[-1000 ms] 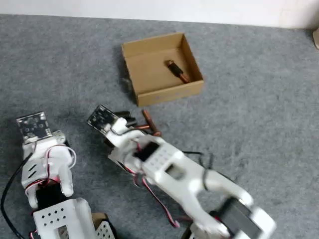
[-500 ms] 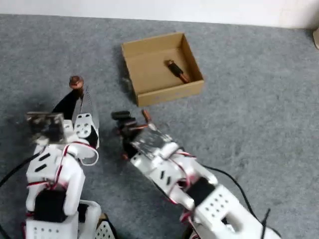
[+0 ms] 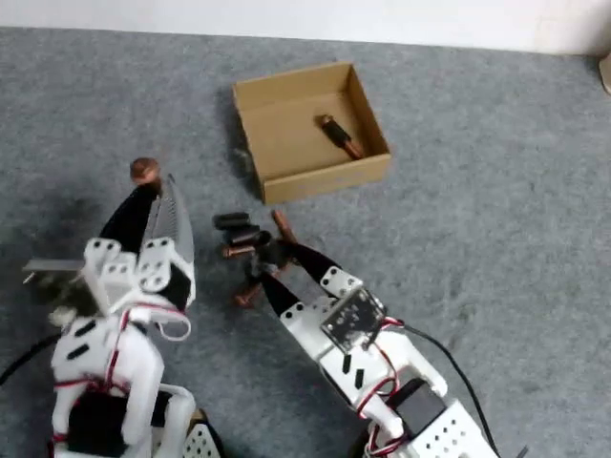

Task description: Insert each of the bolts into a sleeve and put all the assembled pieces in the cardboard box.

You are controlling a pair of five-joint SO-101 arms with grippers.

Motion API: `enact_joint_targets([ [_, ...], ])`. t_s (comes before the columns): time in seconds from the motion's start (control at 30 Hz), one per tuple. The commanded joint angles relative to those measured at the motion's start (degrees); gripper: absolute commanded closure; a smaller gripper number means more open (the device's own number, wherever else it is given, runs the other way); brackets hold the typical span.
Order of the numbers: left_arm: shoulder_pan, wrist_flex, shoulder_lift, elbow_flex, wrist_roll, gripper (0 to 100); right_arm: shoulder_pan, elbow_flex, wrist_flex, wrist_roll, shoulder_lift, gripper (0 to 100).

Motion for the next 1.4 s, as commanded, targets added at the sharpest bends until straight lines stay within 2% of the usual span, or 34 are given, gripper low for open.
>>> enact_joint_targets([
  [0.0,2.51,-0.35,-1.01,-1.27,8.97,99,0.31,0.75,-1.80,0.88,-3.74,99.4],
  [0.13,10.07,-0.35,-1.01,-1.63,15.12,99,0.31,0.84,-1.80,0.88,-3.74,99.4],
  [0.27,16.04,-0.97,-1.01,-1.63,14.95,99,0.31,1.01,-1.80,0.88,-3.74,99.4],
  [0.43,17.45,-2.64,-0.92,-2.68,15.30,99,-0.31,1.10,-1.80,0.88,-3.56,99.4],
  [0.67,24.84,-2.20,-0.92,-4.09,15.30,99,-2.33,2.86,-1.98,1.14,-3.56,99.4],
  [0.93,25.80,2.64,-0.92,-3.56,15.03,99,-1.45,2.68,-1.80,1.14,-3.74,99.4],
  [1.17,18.86,-0.97,-1.01,2.59,15.03,99,1.01,2.59,-1.71,1.14,-3.74,99.4],
  [1.37,18.68,-1.32,-1.01,6.55,14.95,99,0.84,2.59,-1.71,1.14,-3.74,99.4],
])
